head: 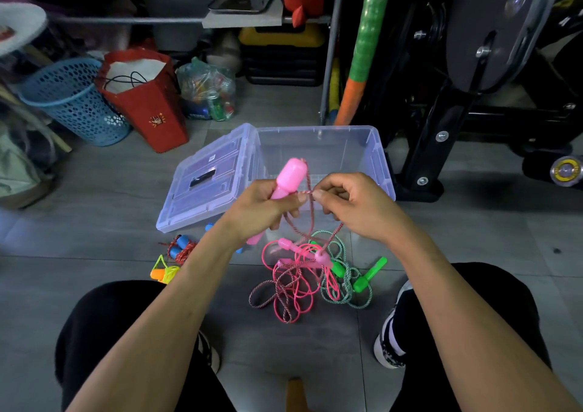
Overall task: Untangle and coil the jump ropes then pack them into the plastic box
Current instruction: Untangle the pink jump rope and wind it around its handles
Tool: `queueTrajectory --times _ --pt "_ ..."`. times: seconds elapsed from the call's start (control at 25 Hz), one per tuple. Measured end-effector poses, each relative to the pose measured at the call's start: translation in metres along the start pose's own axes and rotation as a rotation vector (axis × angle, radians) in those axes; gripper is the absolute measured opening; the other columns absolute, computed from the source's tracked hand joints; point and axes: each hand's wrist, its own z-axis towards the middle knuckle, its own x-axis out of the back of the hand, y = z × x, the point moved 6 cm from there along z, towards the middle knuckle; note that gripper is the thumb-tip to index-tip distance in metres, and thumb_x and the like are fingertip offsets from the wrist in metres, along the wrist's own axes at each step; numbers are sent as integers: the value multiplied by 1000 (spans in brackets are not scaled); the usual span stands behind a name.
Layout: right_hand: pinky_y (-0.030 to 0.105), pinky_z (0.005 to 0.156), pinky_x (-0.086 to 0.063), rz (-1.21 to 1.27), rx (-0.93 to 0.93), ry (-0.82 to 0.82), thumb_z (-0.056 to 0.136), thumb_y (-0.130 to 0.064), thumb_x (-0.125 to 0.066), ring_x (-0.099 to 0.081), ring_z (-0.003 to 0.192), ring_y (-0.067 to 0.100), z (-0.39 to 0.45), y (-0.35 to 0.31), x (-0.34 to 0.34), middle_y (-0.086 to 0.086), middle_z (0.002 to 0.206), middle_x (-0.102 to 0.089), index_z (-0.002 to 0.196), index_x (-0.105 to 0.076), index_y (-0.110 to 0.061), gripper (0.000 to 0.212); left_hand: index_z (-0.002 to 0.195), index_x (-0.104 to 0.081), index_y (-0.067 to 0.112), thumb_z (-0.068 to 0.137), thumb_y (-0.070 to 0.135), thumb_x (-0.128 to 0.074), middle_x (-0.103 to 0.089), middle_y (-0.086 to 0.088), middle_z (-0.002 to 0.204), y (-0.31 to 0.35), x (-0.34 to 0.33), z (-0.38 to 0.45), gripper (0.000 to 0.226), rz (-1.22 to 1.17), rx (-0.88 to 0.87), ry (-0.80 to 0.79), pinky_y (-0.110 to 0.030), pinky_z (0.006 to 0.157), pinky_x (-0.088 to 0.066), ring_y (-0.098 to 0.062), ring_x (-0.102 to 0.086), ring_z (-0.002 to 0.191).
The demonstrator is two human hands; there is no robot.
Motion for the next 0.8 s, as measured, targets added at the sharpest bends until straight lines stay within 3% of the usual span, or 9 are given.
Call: queueTrajectory --times 0.12,0.24,0.32,0.4,0.52,0.6,0.72,0.8 --pt "36 68 -53 17 -39 16 93 -21 -63 -63 65 15 -2 5 8 -7 64 -64 84 -68 -19 10 78 -65 11 88 17 -69 -64 5 62 -13 31 10 13 -193 25 240 -22 48 -37 -8 -41 44" --pt "30 65 -50 -5 -44 60 93 -18 -63 -56 58 3 -4 8 21 -7 63 -62 85 -68 -16 9 86 -71 10 87 14 -68 -69 -3 77 -23 50 12 5 -129 57 390 -21 50 -40 -7 -46 48" --pt "30 65 -49 -17 -35 50 93 -17 -62 -55 57 0 -6 6 22 -7 64 -63 87 -69 -15 9 95 -73 14 87 14 -68 -65 -7 82 -20 42 10 9 -52 22 347 -22 53 -42 -10 -48 56" --pt "29 63 -48 -32 -17 10 93 -17 -63 -54 56 0 -7 1 16 -8 64 -62 87 -69 -16 9 102 -71 15 88 16 -69 -59 -4 75 -10 16 6 14 -31 -36 178 -21 51 -41 -9 -45 53" --pt "35 64 -50 -66 15 -37 93 -16 -63 -56 60 9 -7 -4 6 -7 65 -63 88 -70 -15 9 86 -69 14 86 15 -71 -56 6 59 3 -12 0 3 27 -113 26 -15 46 -37 -2 -42 43" --pt "38 64 -53 -51 -3 -20 93 -18 -63 -58 61 11 -7 -2 9 -7 66 -64 88 -70 -16 9 78 -67 14 84 17 -73 -65 1 64 0 -4 3 10 4 -106 104 -19 49 -38 -6 -45 45" --pt "35 64 -54 -58 -29 30 92 -19 -64 -60 62 10 -9 4 20 -6 67 -65 87 -69 -17 8 82 -69 8 84 16 -73 -69 -7 74 -13 31 9 10 -38 -36 324 -26 56 -41 -13 -48 54" --pt "31 62 -52 -92 -29 44 92 -20 -64 -58 59 8 -9 5 23 -3 69 -65 86 -69 -17 9 88 -69 5 84 14 -72 -66 -5 76 -22 44 12 10 17 -4 383 -27 59 -41 -11 -47 55"
